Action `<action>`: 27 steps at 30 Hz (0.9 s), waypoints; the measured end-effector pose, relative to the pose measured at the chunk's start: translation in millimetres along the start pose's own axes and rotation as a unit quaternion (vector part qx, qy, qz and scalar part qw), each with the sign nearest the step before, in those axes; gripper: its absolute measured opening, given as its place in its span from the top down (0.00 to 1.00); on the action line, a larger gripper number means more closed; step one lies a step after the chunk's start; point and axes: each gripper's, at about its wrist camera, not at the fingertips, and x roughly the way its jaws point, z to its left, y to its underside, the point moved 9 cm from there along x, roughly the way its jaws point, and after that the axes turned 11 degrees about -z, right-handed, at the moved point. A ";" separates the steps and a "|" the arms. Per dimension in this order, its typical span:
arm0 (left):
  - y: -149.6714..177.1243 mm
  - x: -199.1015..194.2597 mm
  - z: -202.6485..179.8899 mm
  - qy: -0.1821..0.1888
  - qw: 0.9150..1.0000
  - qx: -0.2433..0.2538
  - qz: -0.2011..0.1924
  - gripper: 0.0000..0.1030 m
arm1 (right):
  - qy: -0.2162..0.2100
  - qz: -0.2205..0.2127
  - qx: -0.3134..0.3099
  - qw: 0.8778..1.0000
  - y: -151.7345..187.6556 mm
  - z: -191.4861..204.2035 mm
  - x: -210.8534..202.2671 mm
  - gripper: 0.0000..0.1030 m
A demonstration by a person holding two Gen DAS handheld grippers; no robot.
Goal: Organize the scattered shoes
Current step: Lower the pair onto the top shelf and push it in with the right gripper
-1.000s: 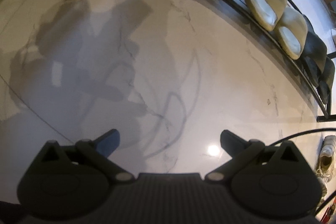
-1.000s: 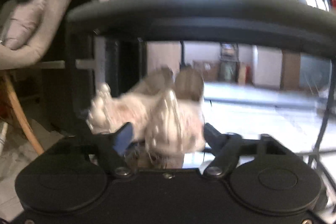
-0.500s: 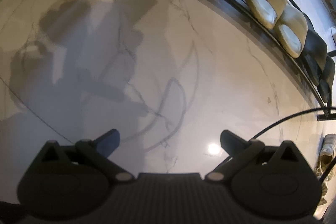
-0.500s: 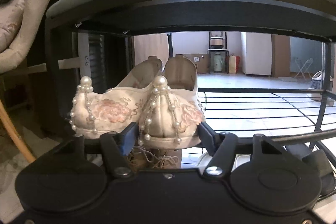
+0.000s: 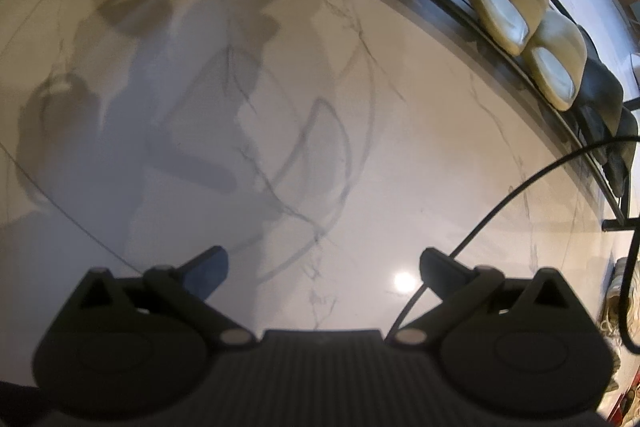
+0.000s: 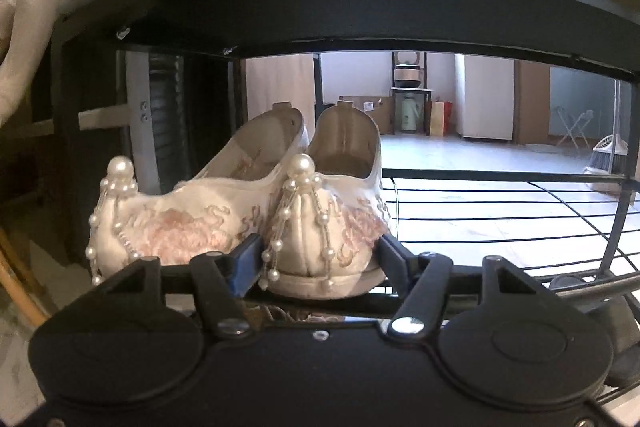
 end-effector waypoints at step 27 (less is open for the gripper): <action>6.1 2.4 -0.6 0.000 1.000 -0.009 0.015 0.01 | -0.083 0.004 0.016 0.996 3.6 72.6 -27.0 0.36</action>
